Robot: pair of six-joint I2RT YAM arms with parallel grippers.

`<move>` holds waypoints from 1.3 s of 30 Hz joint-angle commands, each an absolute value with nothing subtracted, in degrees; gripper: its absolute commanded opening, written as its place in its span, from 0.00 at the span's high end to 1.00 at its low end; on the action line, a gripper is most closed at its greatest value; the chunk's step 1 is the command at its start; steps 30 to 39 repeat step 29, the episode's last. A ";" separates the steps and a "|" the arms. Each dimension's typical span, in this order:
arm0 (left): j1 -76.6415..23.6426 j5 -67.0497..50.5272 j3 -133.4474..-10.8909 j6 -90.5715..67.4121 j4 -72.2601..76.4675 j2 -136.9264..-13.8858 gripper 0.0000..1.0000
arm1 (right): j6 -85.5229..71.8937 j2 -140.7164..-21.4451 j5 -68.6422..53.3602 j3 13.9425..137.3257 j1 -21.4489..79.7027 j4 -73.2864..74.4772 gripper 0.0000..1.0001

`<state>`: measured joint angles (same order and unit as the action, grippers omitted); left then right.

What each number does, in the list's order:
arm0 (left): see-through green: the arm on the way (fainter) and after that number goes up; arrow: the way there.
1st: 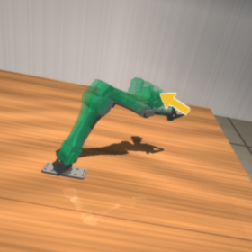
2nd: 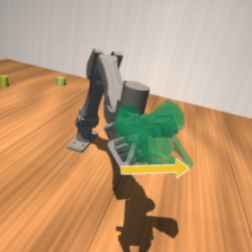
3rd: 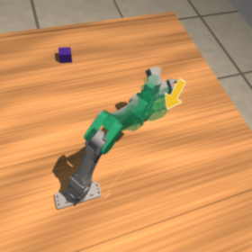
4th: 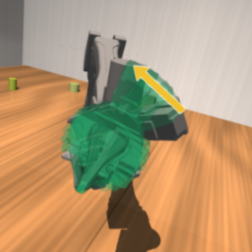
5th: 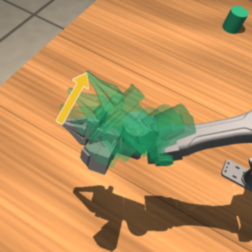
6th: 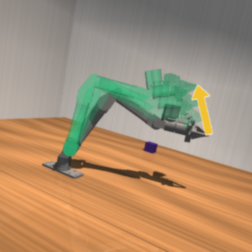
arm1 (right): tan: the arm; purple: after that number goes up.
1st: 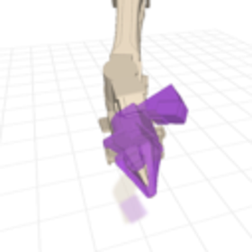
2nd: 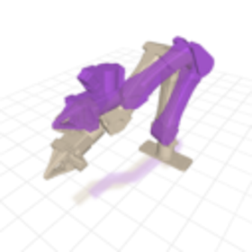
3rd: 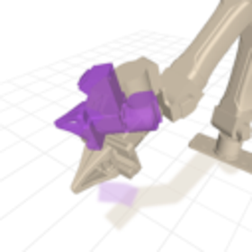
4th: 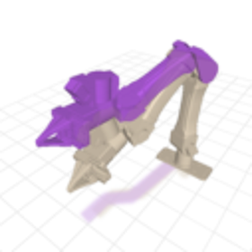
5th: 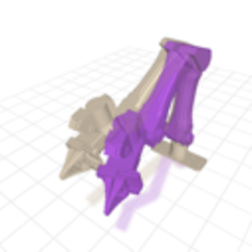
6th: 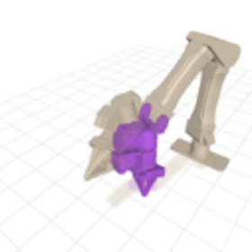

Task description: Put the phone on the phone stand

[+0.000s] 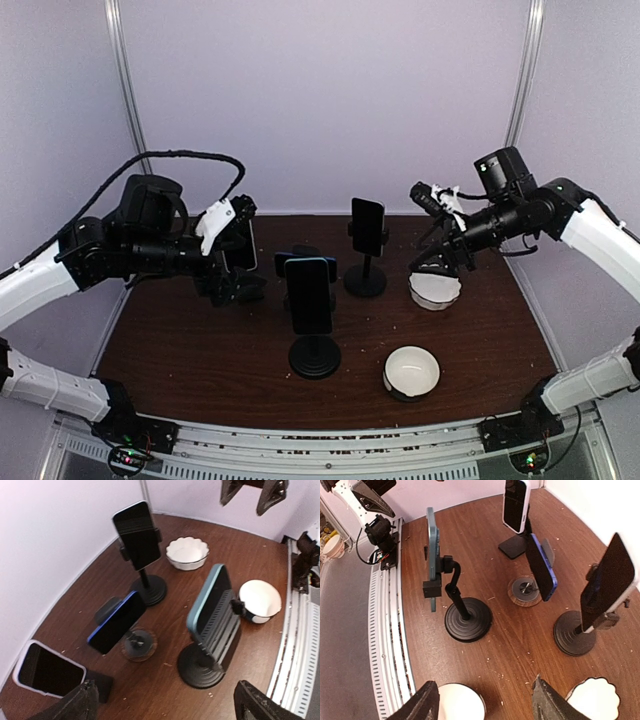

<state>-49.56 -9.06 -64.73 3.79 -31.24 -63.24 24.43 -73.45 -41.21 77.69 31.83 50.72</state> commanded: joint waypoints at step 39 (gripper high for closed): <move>-42.45 48.29 -49.44 -1.28 -12.22 -44.02 0.02 | 0.00 -46.89 -19.20 55.30 1.23 20.64 0.00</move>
